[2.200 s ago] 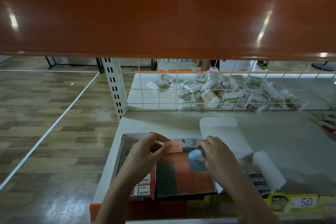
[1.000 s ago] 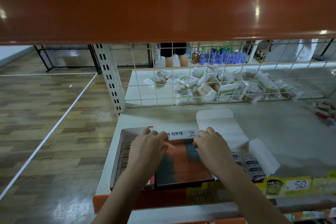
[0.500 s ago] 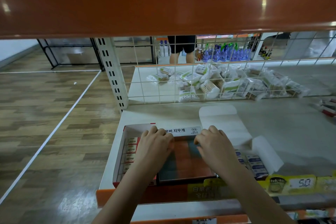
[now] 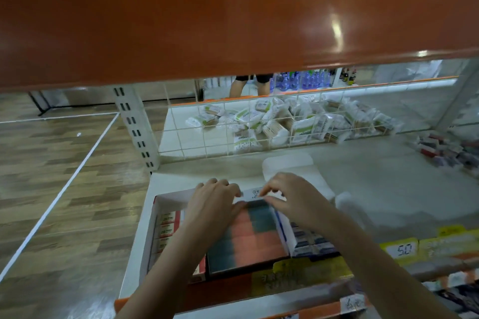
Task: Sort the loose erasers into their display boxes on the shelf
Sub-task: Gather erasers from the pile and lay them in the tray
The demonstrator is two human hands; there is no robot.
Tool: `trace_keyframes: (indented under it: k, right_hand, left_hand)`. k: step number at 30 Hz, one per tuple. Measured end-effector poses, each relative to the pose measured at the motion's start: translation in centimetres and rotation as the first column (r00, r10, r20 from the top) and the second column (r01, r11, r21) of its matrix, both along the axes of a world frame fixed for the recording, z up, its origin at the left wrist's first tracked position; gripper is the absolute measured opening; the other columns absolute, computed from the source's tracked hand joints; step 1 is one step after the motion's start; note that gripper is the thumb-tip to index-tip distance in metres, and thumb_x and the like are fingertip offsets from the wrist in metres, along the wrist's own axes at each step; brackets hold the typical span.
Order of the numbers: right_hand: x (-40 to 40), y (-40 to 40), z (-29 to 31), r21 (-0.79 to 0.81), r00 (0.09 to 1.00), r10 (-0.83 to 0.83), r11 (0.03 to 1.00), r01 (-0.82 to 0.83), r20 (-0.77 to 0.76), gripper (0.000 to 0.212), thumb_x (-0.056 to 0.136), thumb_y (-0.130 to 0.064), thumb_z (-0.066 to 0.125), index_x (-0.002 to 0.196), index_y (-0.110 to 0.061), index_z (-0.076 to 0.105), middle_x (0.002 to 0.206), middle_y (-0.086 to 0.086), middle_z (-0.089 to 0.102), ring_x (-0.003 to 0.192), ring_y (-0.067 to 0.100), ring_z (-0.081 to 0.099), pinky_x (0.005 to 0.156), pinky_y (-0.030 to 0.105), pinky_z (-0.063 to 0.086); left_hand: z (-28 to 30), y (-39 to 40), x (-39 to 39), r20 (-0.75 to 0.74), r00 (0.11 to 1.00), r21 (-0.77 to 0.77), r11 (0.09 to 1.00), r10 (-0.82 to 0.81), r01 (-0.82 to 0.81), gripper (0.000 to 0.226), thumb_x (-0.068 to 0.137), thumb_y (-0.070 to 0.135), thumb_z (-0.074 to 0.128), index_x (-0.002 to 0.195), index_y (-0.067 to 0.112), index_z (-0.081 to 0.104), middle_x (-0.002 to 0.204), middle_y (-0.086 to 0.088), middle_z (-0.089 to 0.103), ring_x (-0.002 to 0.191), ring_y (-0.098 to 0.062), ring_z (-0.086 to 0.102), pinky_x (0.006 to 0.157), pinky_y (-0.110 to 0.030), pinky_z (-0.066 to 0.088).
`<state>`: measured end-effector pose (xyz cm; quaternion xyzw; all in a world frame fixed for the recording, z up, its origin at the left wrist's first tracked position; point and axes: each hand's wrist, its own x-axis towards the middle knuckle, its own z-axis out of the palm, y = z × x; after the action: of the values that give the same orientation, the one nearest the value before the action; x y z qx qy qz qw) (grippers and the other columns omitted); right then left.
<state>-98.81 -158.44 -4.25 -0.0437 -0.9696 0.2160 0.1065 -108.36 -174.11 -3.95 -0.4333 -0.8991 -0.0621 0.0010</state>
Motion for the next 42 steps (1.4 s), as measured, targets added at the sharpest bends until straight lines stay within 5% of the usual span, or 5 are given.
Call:
trace_keyframes:
  k: [17,22,29,33,42]
  right_hand:
    - [17.7,23.6,3.0,0.14,0.812,-0.577,0.814,0.563,0.088,0.038,0.088,-0.026,0.061,0.124,-0.017,0.054,0.132,0.004,0.051,0.123,0.021,0.047,0.098,0.029,0.036]
    - [23.1,31.8,1.5,0.175,0.751,-0.645,0.763,0.622,0.14,0.041,0.086,-0.022,0.06,0.125,-0.011,0.054,0.127,0.01,0.054,0.118,0.026,0.049,0.097,0.033,0.037]
    - [28.0,39.5,-1.9,0.266,0.678,-0.703,0.711,0.652,0.217,0.05,0.094,-0.041,0.029,0.131,-0.012,0.046,0.126,0.009,0.048,0.117,0.027,0.05,0.093,0.037,0.044]
    - [28.9,40.7,-2.9,0.319,0.622,-0.768,0.634,0.704,0.153,0.042,0.095,-0.031,0.046,0.134,-0.019,0.037,0.131,0.004,0.044,0.116,0.022,0.048,0.086,0.03,0.044]
    - [29.1,41.7,-4.9,0.265,0.679,-0.734,0.657,0.706,0.012,0.038,0.096,-0.025,0.045,0.132,-0.016,0.041,0.13,0.003,0.048,0.122,0.023,0.038,0.096,0.03,0.037]
  left_hand:
    - [4.1,29.9,13.1,-0.008,0.851,0.019,0.85,-0.526,0.526,0.043,0.091,0.043,0.05,0.13,0.024,0.046,0.129,-0.003,0.051,0.121,-0.023,0.043,0.097,-0.036,0.036]
    - [2.3,38.8,18.8,0.076,0.837,0.034,0.84,-0.542,0.541,0.044,0.09,0.039,0.053,0.13,0.022,0.046,0.136,-0.005,0.045,0.124,-0.026,0.041,0.097,-0.037,0.037]
    - [-3.1,47.8,23.4,0.148,0.88,-0.027,0.888,-0.451,0.459,0.045,0.089,0.043,0.051,0.122,0.012,0.049,0.125,-0.015,0.051,0.12,-0.034,0.045,0.092,-0.04,0.04]
    - [-4.7,49.8,24.7,0.082,0.943,-0.09,0.94,-0.322,0.329,0.046,0.088,0.043,0.049,0.127,0.019,0.046,0.135,-0.013,0.046,0.133,-0.038,0.027,0.106,-0.05,0.027]
    - [-6.6,50.2,25.0,0.118,0.958,0.022,0.965,-0.261,0.26,0.039,0.083,0.035,0.058,0.119,0.02,0.049,0.124,-0.004,0.056,0.118,-0.027,0.048,0.096,-0.042,0.041]
